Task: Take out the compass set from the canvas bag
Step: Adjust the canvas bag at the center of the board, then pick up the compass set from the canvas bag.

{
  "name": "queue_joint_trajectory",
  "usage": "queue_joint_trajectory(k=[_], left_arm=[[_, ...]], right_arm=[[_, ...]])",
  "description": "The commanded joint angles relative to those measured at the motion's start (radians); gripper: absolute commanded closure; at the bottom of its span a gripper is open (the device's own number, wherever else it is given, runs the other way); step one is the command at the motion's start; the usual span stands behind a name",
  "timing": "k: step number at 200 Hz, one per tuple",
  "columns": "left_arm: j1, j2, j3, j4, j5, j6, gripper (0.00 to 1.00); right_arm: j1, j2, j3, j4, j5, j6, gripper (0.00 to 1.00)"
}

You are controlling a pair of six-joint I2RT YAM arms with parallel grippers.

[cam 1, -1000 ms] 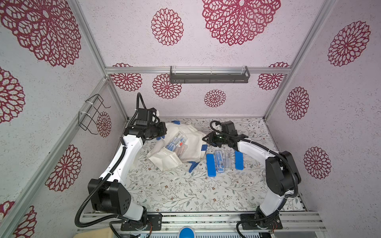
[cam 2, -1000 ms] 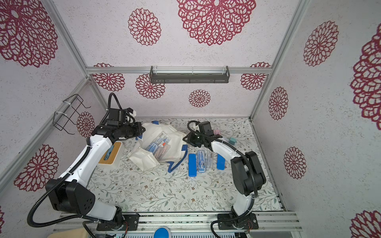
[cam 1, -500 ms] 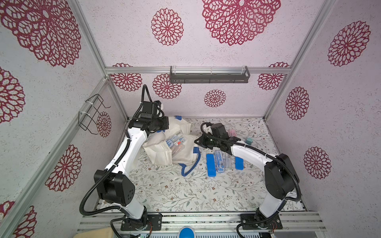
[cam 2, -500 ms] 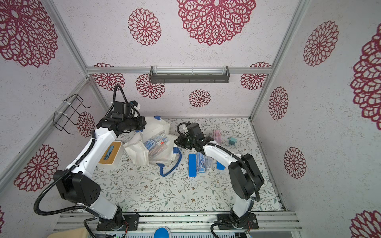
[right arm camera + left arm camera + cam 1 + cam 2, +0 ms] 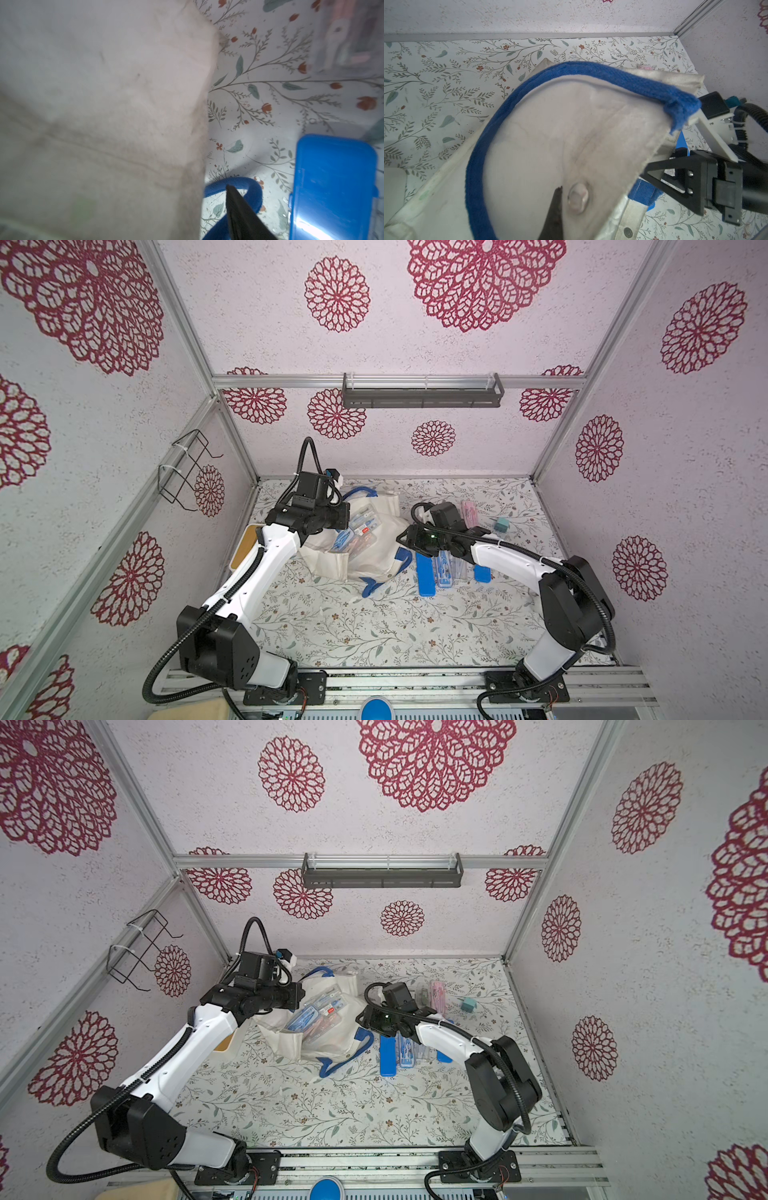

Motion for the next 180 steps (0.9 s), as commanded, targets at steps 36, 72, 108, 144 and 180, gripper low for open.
queue_joint_trajectory(k=[36, 72, 108, 144, 180], left_arm=[[-0.011, -0.033, 0.007, 0.027, 0.009, -0.025, 1.0], [-0.011, -0.003, 0.033, -0.002, 0.005, -0.057, 1.0], [-0.012, -0.008, 0.036, -0.003, 0.013, -0.077, 1.0], [-0.019, -0.034, 0.016, 0.016, 0.029, -0.102, 1.0], [-0.035, -0.065, -0.007, 0.02, 0.03, -0.107, 1.0]], right_arm=[[0.039, -0.193, 0.18, -0.12, 0.106, -0.048, 0.57], [0.199, -0.118, 0.248, -0.161, 0.071, -0.07, 0.71], [0.266, -0.032, 0.238, -0.137, 0.061, 0.05, 0.77], [0.265, 0.083, 0.22, -0.002, 0.058, 0.332, 0.65], [0.268, 0.262, 0.238, 0.223, 0.074, 0.634, 0.56]])
